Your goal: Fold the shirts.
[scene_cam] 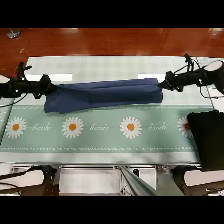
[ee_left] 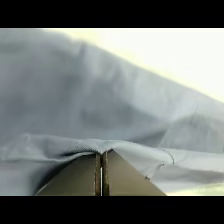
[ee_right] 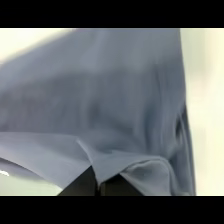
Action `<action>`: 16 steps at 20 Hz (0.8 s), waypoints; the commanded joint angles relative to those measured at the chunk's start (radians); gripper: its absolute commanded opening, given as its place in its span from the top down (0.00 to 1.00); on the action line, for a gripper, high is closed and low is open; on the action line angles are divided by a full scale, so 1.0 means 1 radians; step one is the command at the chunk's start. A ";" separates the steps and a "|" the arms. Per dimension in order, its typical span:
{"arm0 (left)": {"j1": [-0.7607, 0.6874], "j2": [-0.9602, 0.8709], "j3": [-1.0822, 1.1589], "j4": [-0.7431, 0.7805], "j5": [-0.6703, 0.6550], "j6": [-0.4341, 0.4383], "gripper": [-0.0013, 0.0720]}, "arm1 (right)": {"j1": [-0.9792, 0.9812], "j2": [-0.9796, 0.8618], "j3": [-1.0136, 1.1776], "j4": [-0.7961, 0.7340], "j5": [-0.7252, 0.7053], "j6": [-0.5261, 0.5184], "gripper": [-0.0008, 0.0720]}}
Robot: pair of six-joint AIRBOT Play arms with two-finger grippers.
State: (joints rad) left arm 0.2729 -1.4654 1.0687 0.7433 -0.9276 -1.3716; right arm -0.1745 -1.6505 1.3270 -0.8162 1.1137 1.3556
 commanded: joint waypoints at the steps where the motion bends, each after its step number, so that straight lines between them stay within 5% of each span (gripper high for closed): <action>1: -0.016 -0.110 0.109 -0.003 0.003 -0.009 0.95 | 0.027 -0.149 0.162 0.008 0.008 0.060 0.93; 2: -0.023 -0.126 0.115 -0.003 0.001 -0.004 0.95 | 0.028 -0.177 0.188 0.008 0.008 0.074 0.93; 3: -0.032 -0.138 0.116 -0.003 0.005 0.003 0.83 | 0.028 -0.203 0.212 0.008 0.008 0.079 0.88; 4: -0.036 -0.144 0.117 -0.003 0.007 0.003 0.28 | 0.028 -0.223 0.230 0.020 0.019 0.082 0.48; 5: -0.031 -0.142 0.121 0.005 -0.002 0.008 0.01 | 0.019 -0.234 0.248 0.025 0.038 0.066 0.11; 7: 0.013 -0.140 0.173 0.067 -0.098 0.005 0.02 | -0.020 -0.230 0.280 0.021 0.094 0.048 0.13; 11: 0.125 -0.100 0.227 0.371 -0.317 -0.161 0.02 | -0.125 -0.240 0.291 -0.081 0.235 0.063 0.13; 16: 0.097 0.086 0.036 0.364 -0.158 -0.128 0.02 | -0.092 -0.306 0.291 -0.072 0.291 0.060 0.13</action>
State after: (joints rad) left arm 0.3805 -1.4693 1.1873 1.0725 -1.1610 -1.4940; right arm -0.2771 -1.9247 1.6142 -0.8883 1.3602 1.4151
